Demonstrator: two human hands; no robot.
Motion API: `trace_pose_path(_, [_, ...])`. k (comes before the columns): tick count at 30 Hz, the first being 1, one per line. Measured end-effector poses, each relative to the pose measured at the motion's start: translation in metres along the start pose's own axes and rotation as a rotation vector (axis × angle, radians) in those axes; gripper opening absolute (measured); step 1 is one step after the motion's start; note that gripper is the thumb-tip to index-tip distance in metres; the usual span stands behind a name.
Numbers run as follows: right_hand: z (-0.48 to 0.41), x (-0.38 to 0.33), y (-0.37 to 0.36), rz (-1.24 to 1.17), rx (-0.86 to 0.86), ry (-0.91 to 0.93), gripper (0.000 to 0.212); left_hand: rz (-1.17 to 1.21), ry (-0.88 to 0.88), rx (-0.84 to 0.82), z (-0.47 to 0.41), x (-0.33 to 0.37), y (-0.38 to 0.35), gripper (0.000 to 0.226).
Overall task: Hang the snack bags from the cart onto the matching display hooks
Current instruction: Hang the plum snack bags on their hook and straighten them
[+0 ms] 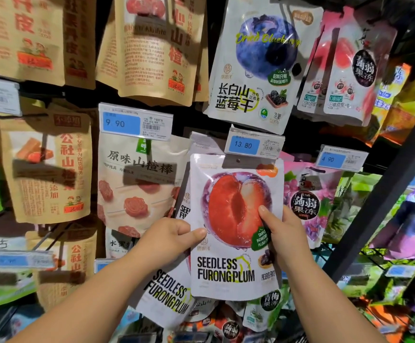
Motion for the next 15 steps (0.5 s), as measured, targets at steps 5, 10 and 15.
trace_pose_path(5, [0.007,0.002,0.003,-0.086,0.036,0.008,0.018,-0.015,-0.027,0.012,0.000,0.001,-0.002,0.059])
trace_pose_path(10, [0.008,-0.001,0.007,-0.116,0.054,0.031,0.019,-0.025,-0.117,0.044,0.005,0.012,0.000,0.055])
trace_pose_path(15, [0.000,-0.006,0.006,-0.117,0.073,0.020,0.017,-0.019,-0.096,0.063,-0.001,0.020,0.002,0.060])
Point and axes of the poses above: each hand's wrist, its own z-axis away from the middle knuckle, its own y-axis out of the back of the hand, x = y × z, the point moved 8 cm from there along -z, towards the middle knuckle, and after that the axes turned 10 degrees about y, right-handed, at the moved point
